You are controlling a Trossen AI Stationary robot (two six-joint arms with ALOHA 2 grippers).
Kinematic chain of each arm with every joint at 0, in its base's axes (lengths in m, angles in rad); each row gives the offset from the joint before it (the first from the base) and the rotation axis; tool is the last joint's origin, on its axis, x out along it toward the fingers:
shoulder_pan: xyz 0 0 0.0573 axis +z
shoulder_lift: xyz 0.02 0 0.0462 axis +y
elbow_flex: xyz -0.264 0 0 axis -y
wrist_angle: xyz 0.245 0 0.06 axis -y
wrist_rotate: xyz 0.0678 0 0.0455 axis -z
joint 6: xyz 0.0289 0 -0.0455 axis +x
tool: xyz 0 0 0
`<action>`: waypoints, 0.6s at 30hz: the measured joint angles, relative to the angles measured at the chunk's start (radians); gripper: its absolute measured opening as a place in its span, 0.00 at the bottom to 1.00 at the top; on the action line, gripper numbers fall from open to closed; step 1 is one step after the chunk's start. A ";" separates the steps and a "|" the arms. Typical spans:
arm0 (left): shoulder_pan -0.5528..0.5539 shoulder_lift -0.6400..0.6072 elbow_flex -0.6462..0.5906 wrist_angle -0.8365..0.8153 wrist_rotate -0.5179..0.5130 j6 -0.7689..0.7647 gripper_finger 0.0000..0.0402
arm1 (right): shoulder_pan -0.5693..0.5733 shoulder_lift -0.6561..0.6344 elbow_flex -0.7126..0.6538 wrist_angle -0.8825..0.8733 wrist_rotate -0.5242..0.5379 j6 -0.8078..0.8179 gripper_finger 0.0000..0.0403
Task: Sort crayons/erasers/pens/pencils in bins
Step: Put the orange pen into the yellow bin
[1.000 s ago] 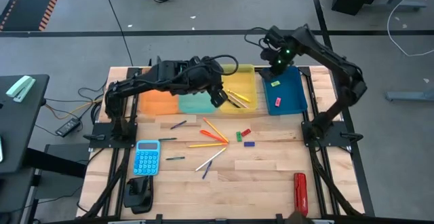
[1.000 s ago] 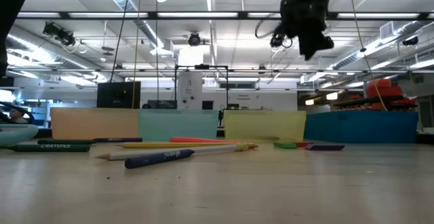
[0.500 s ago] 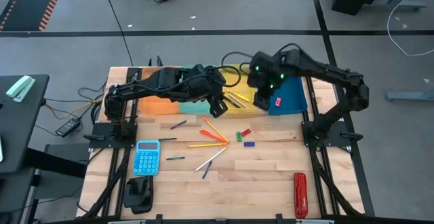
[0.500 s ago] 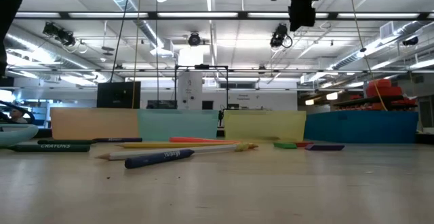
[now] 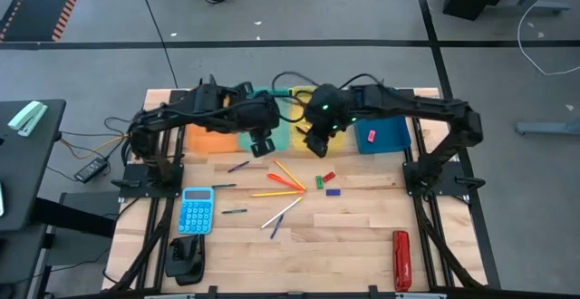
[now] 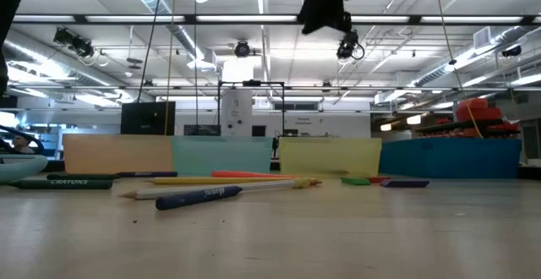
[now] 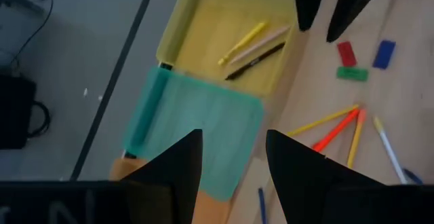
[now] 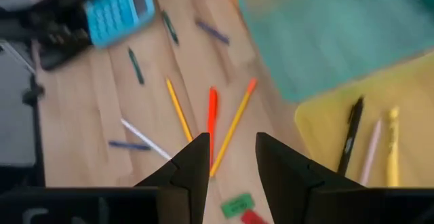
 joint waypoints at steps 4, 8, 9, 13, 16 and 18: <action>-0.019 -0.046 0.002 -0.007 -0.012 0.020 0.43 | 0.021 0.070 0.000 -0.054 -0.026 0.013 0.32; -0.031 -0.078 0.000 -0.002 -0.007 0.059 0.43 | 0.047 0.129 -0.001 -0.062 -0.032 0.011 0.32; -0.036 -0.095 -0.004 -0.002 -0.005 0.074 0.43 | 0.053 0.142 -0.001 -0.054 -0.030 0.000 0.32; -0.042 -0.163 -0.039 -0.001 0.005 0.122 0.43 | 0.082 0.193 -0.001 -0.007 -0.011 -0.034 0.32; -0.041 -0.219 -0.100 -0.002 0.012 0.117 0.43 | 0.102 0.222 -0.001 0.039 -0.008 -0.003 0.32; -0.041 -0.278 -0.163 -0.002 0.012 0.108 0.43 | 0.116 0.238 -0.001 0.070 -0.005 0.031 0.32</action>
